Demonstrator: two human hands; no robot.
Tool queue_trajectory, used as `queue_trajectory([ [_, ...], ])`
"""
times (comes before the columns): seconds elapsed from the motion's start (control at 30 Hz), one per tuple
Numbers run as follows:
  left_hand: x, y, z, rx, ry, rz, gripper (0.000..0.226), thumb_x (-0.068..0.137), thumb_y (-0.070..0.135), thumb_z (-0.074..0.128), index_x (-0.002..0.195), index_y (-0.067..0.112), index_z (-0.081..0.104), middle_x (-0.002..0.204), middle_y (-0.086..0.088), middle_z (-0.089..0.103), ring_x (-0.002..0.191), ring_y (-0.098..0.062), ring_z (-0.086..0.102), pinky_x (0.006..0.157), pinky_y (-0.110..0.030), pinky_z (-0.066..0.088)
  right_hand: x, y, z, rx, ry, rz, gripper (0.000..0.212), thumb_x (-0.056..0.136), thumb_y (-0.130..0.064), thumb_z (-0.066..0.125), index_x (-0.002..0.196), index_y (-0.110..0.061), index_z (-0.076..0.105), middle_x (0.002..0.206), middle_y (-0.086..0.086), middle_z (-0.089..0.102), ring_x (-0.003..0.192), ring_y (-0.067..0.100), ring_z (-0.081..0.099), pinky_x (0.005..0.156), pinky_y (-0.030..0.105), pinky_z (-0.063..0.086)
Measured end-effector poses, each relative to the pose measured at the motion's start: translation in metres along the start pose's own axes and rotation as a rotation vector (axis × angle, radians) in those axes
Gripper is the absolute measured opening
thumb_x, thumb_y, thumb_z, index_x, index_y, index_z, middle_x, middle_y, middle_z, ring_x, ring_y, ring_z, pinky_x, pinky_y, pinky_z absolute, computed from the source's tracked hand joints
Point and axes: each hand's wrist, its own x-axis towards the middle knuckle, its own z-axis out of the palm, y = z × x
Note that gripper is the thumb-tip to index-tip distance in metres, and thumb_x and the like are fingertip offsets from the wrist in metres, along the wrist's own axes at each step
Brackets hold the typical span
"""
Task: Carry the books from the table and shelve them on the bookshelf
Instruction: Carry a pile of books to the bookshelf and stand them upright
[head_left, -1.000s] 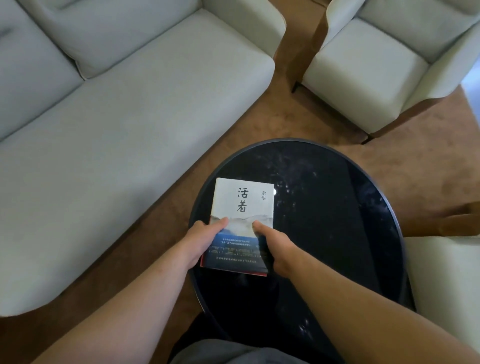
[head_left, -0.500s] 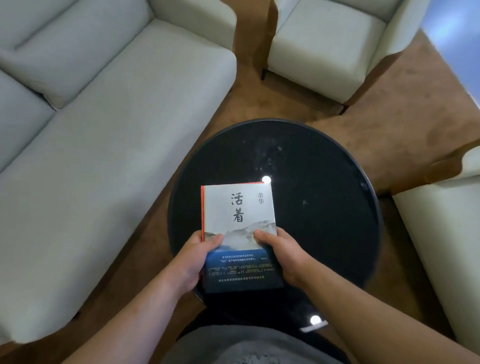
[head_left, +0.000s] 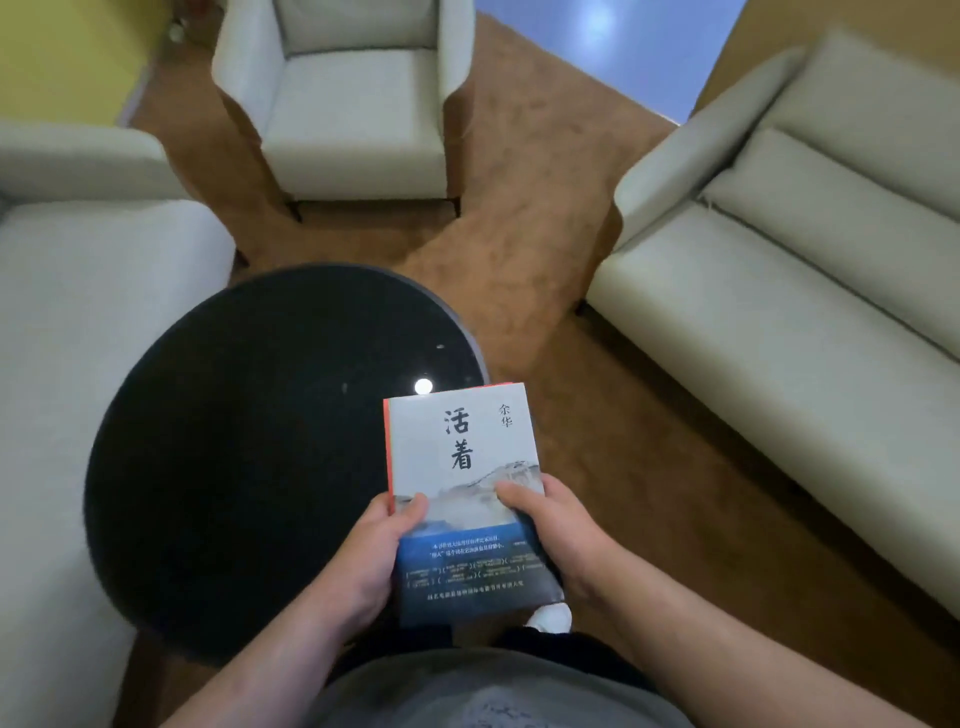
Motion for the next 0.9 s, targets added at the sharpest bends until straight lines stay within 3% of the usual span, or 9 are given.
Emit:
queue_trajectory([
  [0.07, -0.002, -0.006, 0.042, 0.054, -0.071, -0.005, 0.026, 0.1, 0.019, 0.056, 0.124, 0.007, 0.054, 0.113, -0.021, 0.072, 0.098, -0.037, 0.071, 0.09, -0.054, 0.056, -0.017, 0.005, -0.042, 0.043, 0.067, -0.018, 0.051, 0.082, -0.037, 0.074, 0.125, -0.013, 0.059, 0.111, 0.01, 0.078, 0.098, 0.03, 0.077, 0.094, 0.054, 0.059],
  [0.13, -0.004, -0.014, 0.088, 0.144, -0.168, -0.01, 0.02, 0.103, 0.022, 0.053, 0.12, 0.012, 0.055, 0.109, -0.016, 0.073, 0.084, -0.03, 0.075, 0.069, -0.043, 0.06, -0.036, 0.011, -0.086, 0.098, 0.137, -0.037, 0.05, 0.084, -0.038, 0.074, 0.125, -0.014, 0.059, 0.11, 0.01, 0.078, 0.097, 0.03, 0.077, 0.093, 0.053, 0.059],
  [0.2, -0.005, -0.022, 0.13, 0.206, -0.229, -0.019, 0.019, 0.103, 0.023, 0.052, 0.119, 0.014, 0.056, 0.106, -0.015, 0.074, 0.074, -0.027, 0.076, 0.059, -0.038, 0.058, -0.057, 0.018, -0.125, 0.162, 0.19, -0.055, 0.042, 0.091, -0.034, 0.072, 0.125, -0.014, 0.058, 0.11, 0.01, 0.078, 0.096, 0.029, 0.077, 0.09, 0.049, 0.061],
  [0.3, -0.013, -0.032, 0.194, 0.29, -0.29, -0.025, 0.022, 0.102, 0.02, 0.052, 0.122, 0.009, 0.055, 0.105, -0.019, 0.074, 0.076, -0.032, 0.075, 0.069, -0.044, 0.058, -0.087, 0.03, -0.176, 0.248, 0.31, -0.085, 0.036, 0.095, -0.03, 0.069, 0.123, -0.011, 0.058, 0.111, 0.012, 0.077, 0.097, 0.03, 0.077, 0.084, 0.043, 0.062],
  [0.43, -0.024, -0.043, 0.268, 0.442, -0.399, -0.077, 0.02, 0.102, 0.023, 0.054, 0.119, 0.012, 0.056, 0.11, -0.02, 0.073, 0.093, -0.043, 0.071, 0.092, -0.063, 0.053, -0.118, 0.05, -0.229, 0.402, 0.468, -0.1, 0.037, 0.093, -0.033, 0.07, 0.121, -0.013, 0.058, 0.111, 0.011, 0.076, 0.098, 0.029, 0.077, 0.089, 0.047, 0.062],
  [0.57, -0.032, -0.048, 0.336, 0.624, -0.486, -0.074, 0.022, 0.099, 0.031, 0.06, 0.114, 0.015, 0.057, 0.111, -0.018, 0.073, 0.101, -0.043, 0.071, 0.09, -0.06, 0.056, -0.138, 0.066, -0.271, 0.584, 0.569, -0.114, 0.04, 0.092, -0.033, 0.069, 0.125, -0.014, 0.057, 0.106, 0.01, 0.078, 0.09, 0.025, 0.079, 0.071, 0.036, 0.061],
  [0.77, -0.019, -0.06, 0.439, 0.881, -0.648, -0.032, 0.023, 0.098, 0.032, 0.062, 0.112, 0.014, 0.056, 0.111, -0.014, 0.072, 0.099, -0.033, 0.073, 0.093, -0.053, 0.057, -0.15, 0.074, -0.339, 0.783, 0.686, -0.105, 0.035, 0.094, -0.031, 0.07, 0.123, -0.016, 0.056, 0.104, 0.006, 0.077, 0.082, 0.017, 0.078, 0.064, 0.029, 0.058],
  [0.9, -0.001, -0.066, 0.509, 1.013, -0.767, -0.081, 0.025, 0.098, 0.033, 0.062, 0.112, 0.013, 0.058, 0.104, -0.012, 0.076, 0.094, -0.032, 0.075, 0.088, -0.051, 0.059, -0.151, 0.072, -0.391, 0.908, 0.751, -0.093, 0.034, 0.095, -0.032, 0.07, 0.124, -0.017, 0.058, 0.106, 0.005, 0.078, 0.086, 0.019, 0.079, 0.07, 0.034, 0.061],
])
